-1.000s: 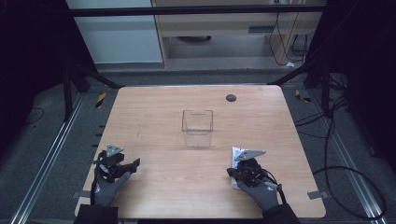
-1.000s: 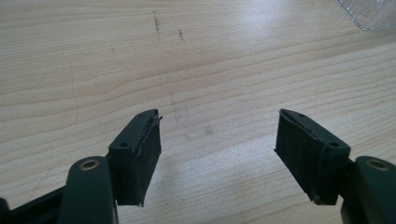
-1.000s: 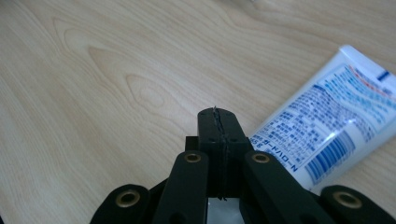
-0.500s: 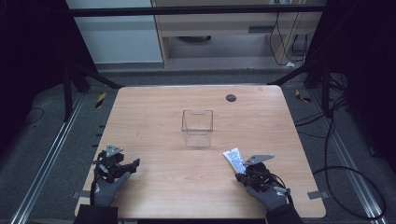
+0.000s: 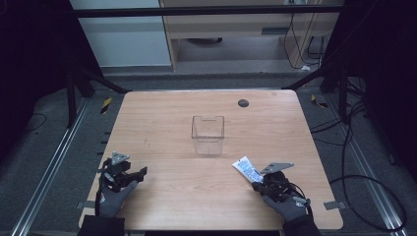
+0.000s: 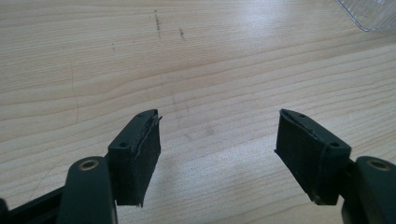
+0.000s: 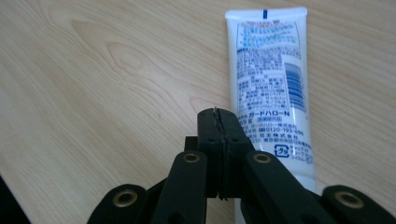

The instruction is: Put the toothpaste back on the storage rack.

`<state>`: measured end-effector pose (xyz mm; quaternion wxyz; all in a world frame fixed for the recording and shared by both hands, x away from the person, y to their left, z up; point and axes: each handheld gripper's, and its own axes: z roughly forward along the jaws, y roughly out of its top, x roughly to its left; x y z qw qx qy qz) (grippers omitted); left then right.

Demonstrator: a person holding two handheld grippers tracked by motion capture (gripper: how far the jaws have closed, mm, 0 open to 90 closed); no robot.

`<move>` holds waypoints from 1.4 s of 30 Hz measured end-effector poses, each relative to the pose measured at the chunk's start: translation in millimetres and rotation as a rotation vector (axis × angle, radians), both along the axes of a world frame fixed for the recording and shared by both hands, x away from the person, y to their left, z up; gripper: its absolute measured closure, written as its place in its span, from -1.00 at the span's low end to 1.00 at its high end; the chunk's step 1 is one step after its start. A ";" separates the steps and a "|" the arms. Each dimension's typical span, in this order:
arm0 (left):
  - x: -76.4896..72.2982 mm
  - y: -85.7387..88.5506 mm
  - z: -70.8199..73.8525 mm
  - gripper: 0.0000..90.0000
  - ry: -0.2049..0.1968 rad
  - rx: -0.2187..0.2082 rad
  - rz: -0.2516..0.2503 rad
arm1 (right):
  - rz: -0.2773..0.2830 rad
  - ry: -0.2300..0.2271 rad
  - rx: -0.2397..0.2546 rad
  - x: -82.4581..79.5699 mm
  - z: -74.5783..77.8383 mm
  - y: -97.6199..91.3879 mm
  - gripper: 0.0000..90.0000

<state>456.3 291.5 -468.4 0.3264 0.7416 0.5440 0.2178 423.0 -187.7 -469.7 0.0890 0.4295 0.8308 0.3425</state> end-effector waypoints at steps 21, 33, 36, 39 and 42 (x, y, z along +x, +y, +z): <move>2.2 -0.8 -1.0 -0.36 0.002 0.010 -0.007 | -0.104 -0.080 -0.014 29.5 42.6 -11.1 0.12; 3.5 -1.7 -2.4 -0.36 0.010 0.012 -0.012 | -0.095 -0.069 -0.097 49.1 57.5 0.2 -0.04; 3.4 -1.8 -2.4 -0.36 0.012 0.014 -0.013 | -0.089 -0.058 -0.116 53.5 58.8 5.2 -0.05; 3.6 -1.9 -2.6 -0.36 0.014 0.014 -0.015 | -0.073 -0.039 -0.134 60.0 56.2 12.4 -0.06; 3.8 -2.0 -3.0 -0.37 0.016 0.016 -0.017 | -0.062 -0.019 -0.153 64.3 52.5 17.4 -0.06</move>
